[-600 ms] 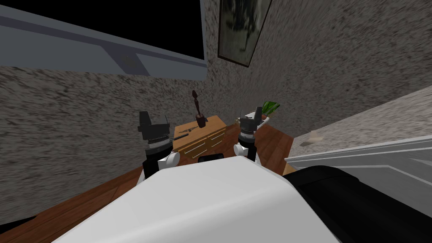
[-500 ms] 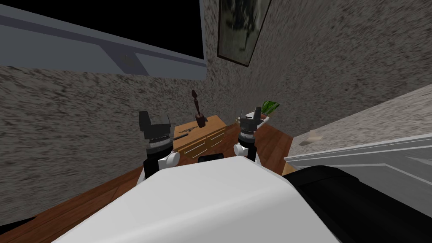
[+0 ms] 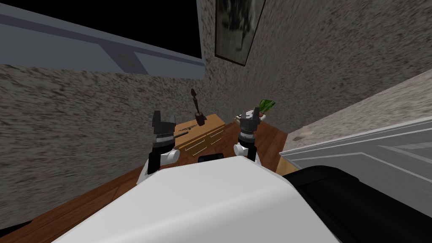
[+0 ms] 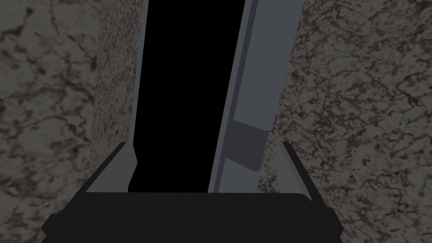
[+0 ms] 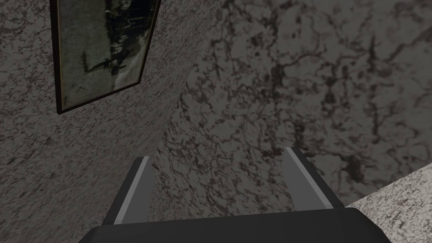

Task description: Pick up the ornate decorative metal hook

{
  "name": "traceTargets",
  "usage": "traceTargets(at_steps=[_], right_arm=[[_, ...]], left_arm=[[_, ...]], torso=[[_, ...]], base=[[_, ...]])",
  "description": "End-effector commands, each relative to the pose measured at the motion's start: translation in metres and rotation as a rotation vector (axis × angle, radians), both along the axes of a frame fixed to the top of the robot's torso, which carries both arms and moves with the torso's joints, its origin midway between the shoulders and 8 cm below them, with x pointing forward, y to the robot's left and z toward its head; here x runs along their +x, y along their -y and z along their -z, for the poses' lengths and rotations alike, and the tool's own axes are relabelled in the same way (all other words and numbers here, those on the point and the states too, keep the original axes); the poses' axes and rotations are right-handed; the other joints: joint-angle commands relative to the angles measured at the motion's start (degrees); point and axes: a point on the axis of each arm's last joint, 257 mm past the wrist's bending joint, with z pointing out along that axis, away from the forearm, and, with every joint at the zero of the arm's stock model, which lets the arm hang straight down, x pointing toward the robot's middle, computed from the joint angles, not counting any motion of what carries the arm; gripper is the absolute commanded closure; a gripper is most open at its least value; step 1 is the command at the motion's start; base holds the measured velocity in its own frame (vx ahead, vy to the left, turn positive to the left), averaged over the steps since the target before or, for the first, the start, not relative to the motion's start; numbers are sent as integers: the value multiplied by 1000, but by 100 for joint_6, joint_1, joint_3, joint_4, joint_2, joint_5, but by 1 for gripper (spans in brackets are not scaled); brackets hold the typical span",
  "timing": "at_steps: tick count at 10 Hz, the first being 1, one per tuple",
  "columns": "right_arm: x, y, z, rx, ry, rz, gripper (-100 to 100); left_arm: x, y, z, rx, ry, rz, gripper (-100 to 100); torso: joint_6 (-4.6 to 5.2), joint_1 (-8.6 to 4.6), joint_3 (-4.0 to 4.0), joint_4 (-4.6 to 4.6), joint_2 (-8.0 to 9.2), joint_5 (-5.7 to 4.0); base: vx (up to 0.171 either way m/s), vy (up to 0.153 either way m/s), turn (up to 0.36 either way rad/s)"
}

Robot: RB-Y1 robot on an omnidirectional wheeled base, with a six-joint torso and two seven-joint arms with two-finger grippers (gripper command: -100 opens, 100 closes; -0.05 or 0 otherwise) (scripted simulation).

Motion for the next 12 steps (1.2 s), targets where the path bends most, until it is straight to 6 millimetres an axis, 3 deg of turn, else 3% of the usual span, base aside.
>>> traceTargets(at_steps=[1,7,12], right_arm=[[0,0,0,0,0,0,0],[0,0,0,0,0,0,0],[0,0,0,0,0,0,0]], left_arm=[[9,0,5,-8,-26,12,-100],[72,-8,52,-94,-219,97,-100],[102,-15,82,-145,-336,119,-100]], torso=[[0,0,0,0,0,0],[0,3,-8,-3,-14,0],[-1,-1,-10,-4,-18,0]], base=[[-75,15,-35],[-93,23,-86],[-68,15,-62]])
